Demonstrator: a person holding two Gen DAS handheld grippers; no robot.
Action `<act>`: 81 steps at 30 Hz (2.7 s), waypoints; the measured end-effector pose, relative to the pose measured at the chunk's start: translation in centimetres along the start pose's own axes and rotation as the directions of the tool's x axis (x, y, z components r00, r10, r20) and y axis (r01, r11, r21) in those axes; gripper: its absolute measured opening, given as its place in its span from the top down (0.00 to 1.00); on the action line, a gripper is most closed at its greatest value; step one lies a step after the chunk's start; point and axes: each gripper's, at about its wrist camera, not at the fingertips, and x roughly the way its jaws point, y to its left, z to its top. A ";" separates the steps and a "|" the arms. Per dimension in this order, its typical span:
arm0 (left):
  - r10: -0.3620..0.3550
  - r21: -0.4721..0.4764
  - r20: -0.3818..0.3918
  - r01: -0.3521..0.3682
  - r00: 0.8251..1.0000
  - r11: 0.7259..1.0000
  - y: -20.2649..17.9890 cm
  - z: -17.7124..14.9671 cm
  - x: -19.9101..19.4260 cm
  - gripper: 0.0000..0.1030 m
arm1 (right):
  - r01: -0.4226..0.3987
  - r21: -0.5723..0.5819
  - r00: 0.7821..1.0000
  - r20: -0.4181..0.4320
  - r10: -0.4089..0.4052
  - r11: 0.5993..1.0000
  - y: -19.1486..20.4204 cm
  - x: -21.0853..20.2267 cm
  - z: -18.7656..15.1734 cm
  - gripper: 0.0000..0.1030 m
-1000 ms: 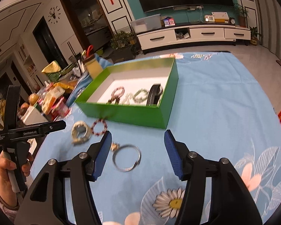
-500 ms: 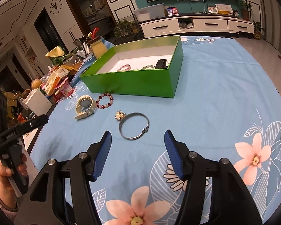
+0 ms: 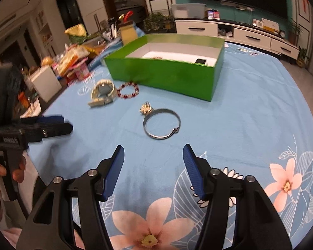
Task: Organize jewelry
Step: 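Withdraw both open tools from the box toward the remaining jewelry, then grasp the gold flower brooch with the left tool while the right tool grasps the silver bangle, then lift the brooch and bangle and carry both toward the green box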
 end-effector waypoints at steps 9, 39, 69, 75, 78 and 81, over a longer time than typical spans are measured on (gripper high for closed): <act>0.031 0.072 -0.030 -0.029 0.999 0.997 -0.1 0.1 1.5 0.02 | -0.024 -0.124 0.999 -0.029 0.021 0.992 1.8 3.4 1.2 0.55; -0.031 0.195 -0.122 0.055 0.992 0.979 -6.4 4.4 10.4 0.57 | 0.063 0.051 0.995 0.073 -0.066 0.997 -5.1 1.8 1.6 0.97; 0.038 0.183 0.001 -0.038 0.999 0.982 -4.5 4.7 3.2 0.79 | 0.031 0.001 0.987 0.158 -0.031 1.000 -2.4 -1.5 2.9 0.97; 0.041 0.172 0.029 -0.046 0.999 0.984 -4.0 5.3 1.5 0.79 | 0.032 -0.029 0.984 0.178 -0.027 0.999 -1.2 -2.2 3.8 0.97; 0.041 0.165 0.041 -0.047 0.998 0.985 -3.7 5.9 0.9 0.79 | 0.035 -0.046 0.982 0.190 -0.026 0.998 -0.6 -2.5 4.4 0.97; 0.043 0.160 0.051 -0.051 0.998 0.986 -3.5 6.3 0.5 0.79 | 0.037 -0.061 0.980 0.200 -0.024 0.997 -0.2 -2.7 4.9 0.97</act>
